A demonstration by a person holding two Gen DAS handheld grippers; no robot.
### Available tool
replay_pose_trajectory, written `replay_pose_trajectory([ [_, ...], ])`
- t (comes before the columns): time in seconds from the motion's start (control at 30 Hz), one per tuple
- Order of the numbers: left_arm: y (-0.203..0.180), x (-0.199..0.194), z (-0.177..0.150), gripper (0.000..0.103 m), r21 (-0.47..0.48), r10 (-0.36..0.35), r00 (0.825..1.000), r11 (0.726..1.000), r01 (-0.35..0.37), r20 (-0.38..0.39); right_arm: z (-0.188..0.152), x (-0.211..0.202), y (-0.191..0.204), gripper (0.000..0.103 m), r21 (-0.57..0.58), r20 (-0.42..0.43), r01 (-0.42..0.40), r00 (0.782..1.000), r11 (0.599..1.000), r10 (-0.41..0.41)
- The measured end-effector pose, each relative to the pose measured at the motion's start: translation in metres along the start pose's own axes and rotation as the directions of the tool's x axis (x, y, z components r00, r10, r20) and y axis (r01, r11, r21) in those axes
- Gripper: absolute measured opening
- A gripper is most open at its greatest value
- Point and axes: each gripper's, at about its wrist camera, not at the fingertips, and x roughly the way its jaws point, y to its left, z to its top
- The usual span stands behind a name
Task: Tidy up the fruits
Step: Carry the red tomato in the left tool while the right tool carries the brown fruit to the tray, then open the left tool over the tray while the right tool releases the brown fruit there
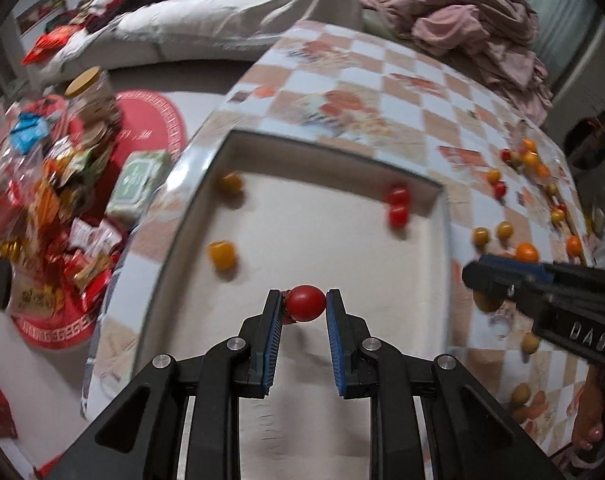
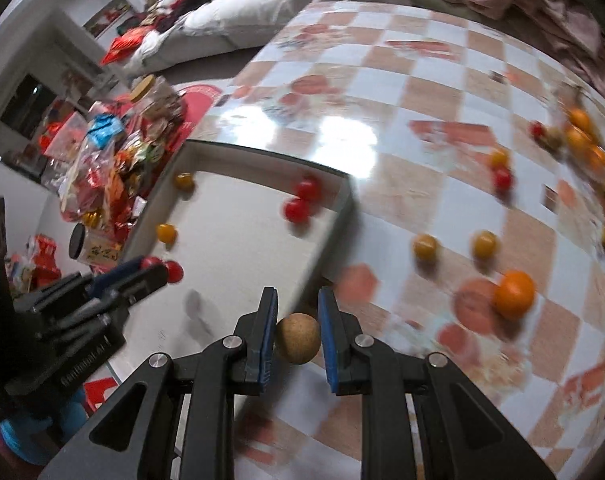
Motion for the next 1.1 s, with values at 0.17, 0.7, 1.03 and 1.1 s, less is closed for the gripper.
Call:
replay_pose_trajectory([
  [0.17, 0.023, 0.012, -0.009, 0.023, -0.030, 0.046, 0.999, 0.998, -0.046, -0.020, 0.018, 0.026, 0.026, 0.023, -0.031, -0.019, -0.013, 1.000, 0.999, 0.012],
  [0.7, 0.034, 0.031, -0.013, 0.023, -0.007, 0.109, 0.994, 0.994, -0.109, -0.005, 0.046, 0.093, 0.065, 0.023, -0.172, -0.020, 0.081, 0.996, 0.982, -0.086],
  [1.03, 0.036, 0.040, -0.015, 0.025, 0.004, 0.107, 0.993, 0.994, -0.107, -0.042, 0.046, 0.092, 0.071, 0.030, -0.211, -0.007, 0.097, 0.995, 0.973, -0.101],
  [1.1, 0.037, 0.040, -0.014, 0.051, 0.004, 0.098, 0.994, 0.995, -0.098, -0.047, 0.047, 0.089, 0.070, 0.043, -0.205, -0.014, 0.090, 0.995, 0.975, -0.095],
])
